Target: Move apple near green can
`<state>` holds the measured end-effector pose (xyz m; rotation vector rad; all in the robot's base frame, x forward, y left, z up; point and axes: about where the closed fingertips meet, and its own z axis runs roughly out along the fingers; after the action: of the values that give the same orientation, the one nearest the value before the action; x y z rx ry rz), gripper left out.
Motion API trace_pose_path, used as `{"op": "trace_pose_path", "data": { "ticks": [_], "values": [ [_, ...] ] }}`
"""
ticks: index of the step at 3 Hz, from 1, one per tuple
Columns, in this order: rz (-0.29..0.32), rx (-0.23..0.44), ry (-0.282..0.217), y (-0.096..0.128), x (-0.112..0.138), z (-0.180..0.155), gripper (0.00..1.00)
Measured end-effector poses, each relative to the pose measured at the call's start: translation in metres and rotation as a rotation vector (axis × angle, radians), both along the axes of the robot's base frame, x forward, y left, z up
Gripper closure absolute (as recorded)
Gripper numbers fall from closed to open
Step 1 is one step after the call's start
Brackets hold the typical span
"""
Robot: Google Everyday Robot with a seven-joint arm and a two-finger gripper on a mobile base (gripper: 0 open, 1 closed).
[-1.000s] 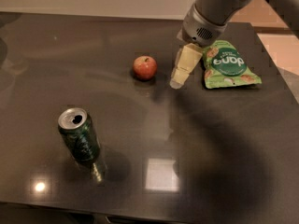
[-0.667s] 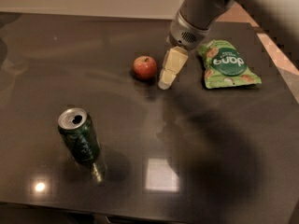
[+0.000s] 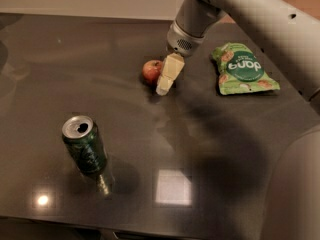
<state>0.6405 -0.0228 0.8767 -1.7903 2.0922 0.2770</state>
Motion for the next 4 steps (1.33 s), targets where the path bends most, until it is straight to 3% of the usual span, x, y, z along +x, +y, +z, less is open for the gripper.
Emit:
{"op": "trace_pose_path", "data": {
  "ticks": [2, 4],
  "values": [
    [0.004, 0.003, 0.032, 0.015, 0.026, -0.018, 0.00],
    [0.003, 0.001, 0.046, 0.018, 0.037, -0.023, 0.41]
  ]
}}
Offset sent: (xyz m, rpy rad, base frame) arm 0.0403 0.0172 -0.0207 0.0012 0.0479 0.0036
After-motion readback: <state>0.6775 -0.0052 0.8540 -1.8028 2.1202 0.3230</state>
